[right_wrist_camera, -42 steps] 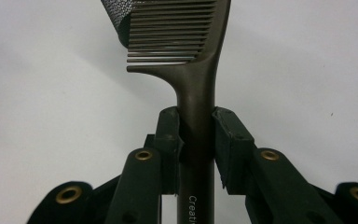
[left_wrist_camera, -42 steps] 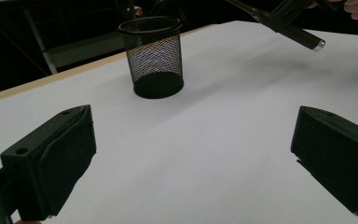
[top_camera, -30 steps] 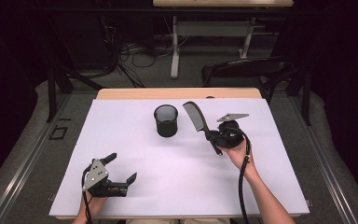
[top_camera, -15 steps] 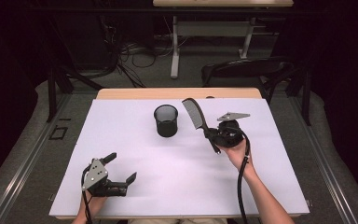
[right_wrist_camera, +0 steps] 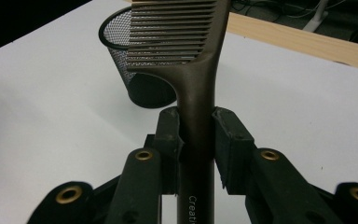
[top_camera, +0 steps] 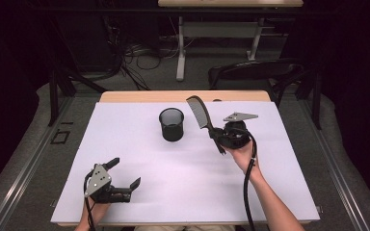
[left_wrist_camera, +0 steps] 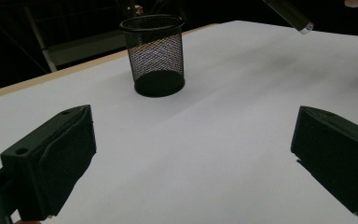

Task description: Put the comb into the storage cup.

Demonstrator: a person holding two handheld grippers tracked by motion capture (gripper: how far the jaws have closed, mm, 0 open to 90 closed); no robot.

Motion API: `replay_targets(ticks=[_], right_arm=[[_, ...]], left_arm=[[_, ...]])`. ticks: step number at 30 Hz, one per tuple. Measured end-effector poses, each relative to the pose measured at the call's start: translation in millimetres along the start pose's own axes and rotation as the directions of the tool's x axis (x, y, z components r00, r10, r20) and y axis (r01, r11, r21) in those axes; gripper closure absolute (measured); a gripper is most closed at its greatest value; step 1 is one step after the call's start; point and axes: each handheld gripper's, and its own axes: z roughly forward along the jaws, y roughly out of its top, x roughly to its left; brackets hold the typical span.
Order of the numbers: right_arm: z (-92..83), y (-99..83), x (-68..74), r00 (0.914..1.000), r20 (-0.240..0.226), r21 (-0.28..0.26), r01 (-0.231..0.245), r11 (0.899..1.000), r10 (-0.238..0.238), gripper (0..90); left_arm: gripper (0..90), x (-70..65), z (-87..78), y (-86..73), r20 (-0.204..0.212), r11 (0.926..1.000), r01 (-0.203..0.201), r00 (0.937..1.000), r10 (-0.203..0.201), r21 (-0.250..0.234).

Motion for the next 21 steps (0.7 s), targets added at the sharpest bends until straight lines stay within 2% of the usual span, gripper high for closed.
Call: replay_targets(ticks=[4,8,21], right_arm=[[1.5,6.3,2.4,0.9999,0.003,-0.015,0.017,1.0,-0.017,73.0],[2.4,11.2,3.5,1.0,0.001,-0.033,0.009,0.999,-0.009,73.1],[14.4,22.8,8.9,0.9998,-0.009,-0.065,0.014,0.998,-0.015,73.0]], left_arm=[[0.1,-0.8,3.3,0.1,0.01,0.9999,-0.011,0.9999,0.011,0.006],[0.1,-1.7,3.0,1.1,0.011,0.9998,-0.02,0.9997,0.02,0.0],[0.1,-1.0,-0.5,0.2,-0.001,0.9998,-0.018,0.9998,0.018,0.004]])
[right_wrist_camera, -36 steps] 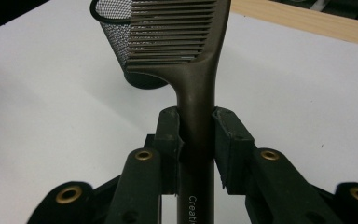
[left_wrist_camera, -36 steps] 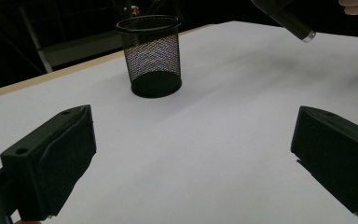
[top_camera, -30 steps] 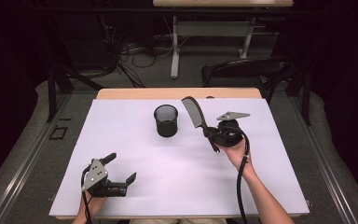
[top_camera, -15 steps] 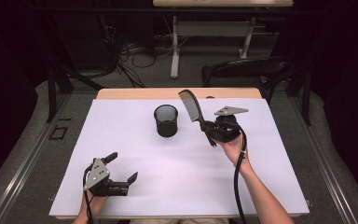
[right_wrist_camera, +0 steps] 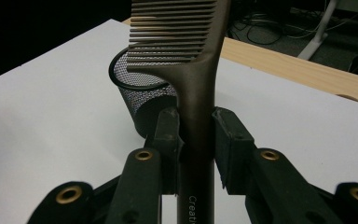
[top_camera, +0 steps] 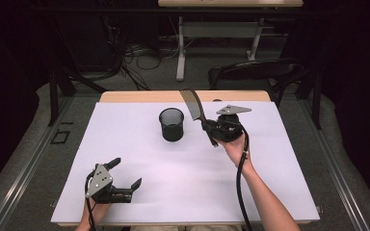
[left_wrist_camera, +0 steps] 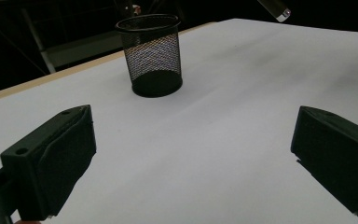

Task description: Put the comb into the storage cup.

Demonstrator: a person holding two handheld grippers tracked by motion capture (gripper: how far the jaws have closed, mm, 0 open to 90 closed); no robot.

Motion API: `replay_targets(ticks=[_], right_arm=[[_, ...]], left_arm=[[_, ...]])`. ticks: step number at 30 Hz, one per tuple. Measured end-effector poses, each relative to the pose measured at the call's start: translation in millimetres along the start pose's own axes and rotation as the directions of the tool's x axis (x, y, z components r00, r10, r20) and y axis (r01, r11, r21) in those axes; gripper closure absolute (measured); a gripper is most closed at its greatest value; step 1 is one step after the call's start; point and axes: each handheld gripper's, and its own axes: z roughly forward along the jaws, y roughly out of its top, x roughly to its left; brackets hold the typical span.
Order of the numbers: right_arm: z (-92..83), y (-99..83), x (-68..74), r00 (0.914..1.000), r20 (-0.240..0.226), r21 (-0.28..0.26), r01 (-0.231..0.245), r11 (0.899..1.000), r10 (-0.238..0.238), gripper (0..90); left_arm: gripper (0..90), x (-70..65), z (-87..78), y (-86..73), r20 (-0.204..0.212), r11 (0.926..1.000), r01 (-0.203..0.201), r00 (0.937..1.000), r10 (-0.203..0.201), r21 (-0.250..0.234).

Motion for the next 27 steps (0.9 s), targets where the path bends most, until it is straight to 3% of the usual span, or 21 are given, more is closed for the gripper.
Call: replay_targets(ticks=[27], right_arm=[[4.1,24.8,6.2,0.9997,-0.012,-0.05,0.022,0.998,-0.023,73.1]], left_arm=[[0.1,0.4,1.2,0.5,-0.005,1.0,0.0,1.0,0.0,-0.001]])
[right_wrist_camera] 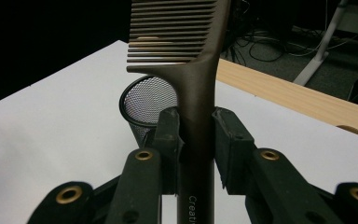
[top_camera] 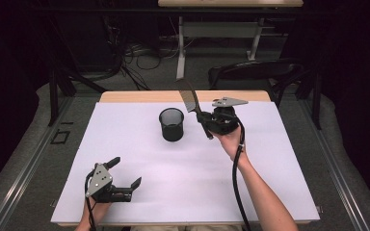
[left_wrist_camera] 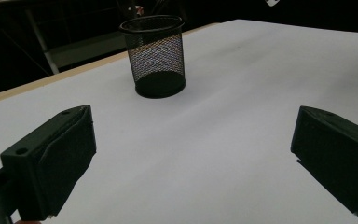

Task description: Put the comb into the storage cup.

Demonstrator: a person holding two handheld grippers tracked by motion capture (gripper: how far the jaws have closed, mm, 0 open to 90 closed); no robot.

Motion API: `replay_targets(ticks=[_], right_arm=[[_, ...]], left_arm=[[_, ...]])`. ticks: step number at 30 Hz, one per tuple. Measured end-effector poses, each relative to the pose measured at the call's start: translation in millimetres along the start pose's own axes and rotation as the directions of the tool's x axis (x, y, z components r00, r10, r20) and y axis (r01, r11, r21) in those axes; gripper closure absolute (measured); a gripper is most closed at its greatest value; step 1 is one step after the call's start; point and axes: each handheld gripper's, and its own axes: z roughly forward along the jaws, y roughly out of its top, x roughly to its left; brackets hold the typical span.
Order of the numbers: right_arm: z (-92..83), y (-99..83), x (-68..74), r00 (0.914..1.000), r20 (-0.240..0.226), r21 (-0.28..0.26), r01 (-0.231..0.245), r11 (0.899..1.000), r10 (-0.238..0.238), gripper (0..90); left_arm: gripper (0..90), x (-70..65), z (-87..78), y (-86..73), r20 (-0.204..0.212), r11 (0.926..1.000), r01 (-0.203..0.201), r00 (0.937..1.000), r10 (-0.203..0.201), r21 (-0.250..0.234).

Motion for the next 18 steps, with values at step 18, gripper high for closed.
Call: replay_targets(ticks=[18], right_arm=[[16.9,14.0,5.2,0.9999,-0.01,-0.028,0.013,1.0,-0.013,73.0]], left_arm=[[0.1,1.0,0.4,-0.7,0.002,1.0,0.003,1.0,-0.003,0.004]])
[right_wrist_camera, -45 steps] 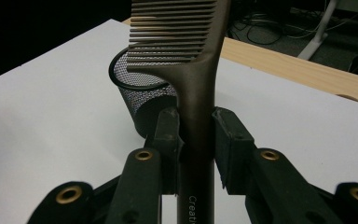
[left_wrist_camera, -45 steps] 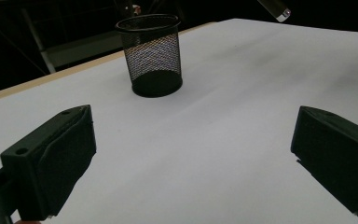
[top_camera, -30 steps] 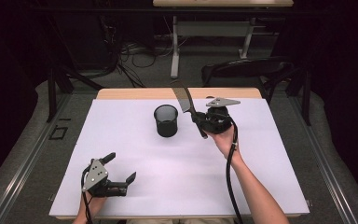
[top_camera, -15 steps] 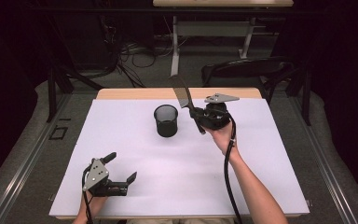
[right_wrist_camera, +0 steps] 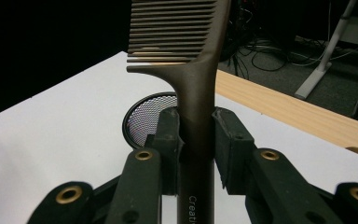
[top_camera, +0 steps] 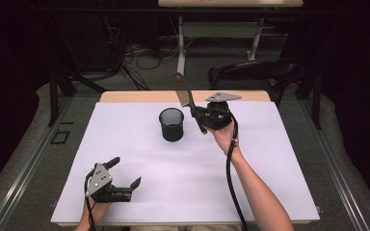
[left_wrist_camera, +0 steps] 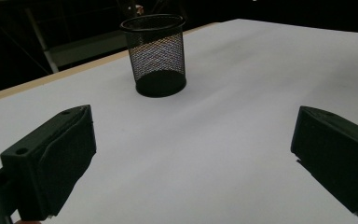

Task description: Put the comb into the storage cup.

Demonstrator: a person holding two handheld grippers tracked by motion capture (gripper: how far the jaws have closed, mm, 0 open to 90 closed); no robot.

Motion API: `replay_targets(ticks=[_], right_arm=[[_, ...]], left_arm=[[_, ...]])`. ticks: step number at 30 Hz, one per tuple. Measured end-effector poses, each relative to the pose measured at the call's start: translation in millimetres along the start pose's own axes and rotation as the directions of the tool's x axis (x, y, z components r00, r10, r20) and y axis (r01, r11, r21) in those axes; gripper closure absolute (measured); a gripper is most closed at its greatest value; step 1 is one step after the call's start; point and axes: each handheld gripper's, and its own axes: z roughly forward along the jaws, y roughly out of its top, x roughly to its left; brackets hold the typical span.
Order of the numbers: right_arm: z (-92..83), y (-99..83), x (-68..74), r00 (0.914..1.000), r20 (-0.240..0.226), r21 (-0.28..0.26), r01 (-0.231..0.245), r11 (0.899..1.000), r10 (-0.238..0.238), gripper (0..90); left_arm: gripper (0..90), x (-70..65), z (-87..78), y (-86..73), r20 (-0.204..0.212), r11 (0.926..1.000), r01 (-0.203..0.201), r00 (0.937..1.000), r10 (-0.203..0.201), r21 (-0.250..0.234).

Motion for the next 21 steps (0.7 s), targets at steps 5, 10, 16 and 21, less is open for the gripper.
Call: replay_targets(ticks=[5,10,16,21], right_arm=[[2.9,3.2,1.6,0.9999,-0.007,-0.005,0.011,1.0,-0.011,73.0],[4.7,6.5,1.5,0.9999,-0.004,-0.016,0.013,1.0,-0.013,73.0],[8.3,10.8,0.6,1.0,-0.007,-0.022,0.004,1.0,-0.004,73.0],[12.1,13.6,0.9,0.9999,-0.005,-0.029,0.009,1.0,-0.009,73.0]], left_arm=[[0.1,0.5,-0.5,-0.2,-0.004,1.0,0.001,1.0,-0.001,0.0],[0.2,0.4,-0.7,-0.2,-0.005,1.0,0.001,1.0,-0.001,0.0],[0.1,0.4,-0.5,-0.2,-0.007,1.0,0.002,1.0,-0.002,0.001],[0.1,0.5,-0.7,-0.2,-0.007,1.0,0.0,1.0,0.0,0.001]])
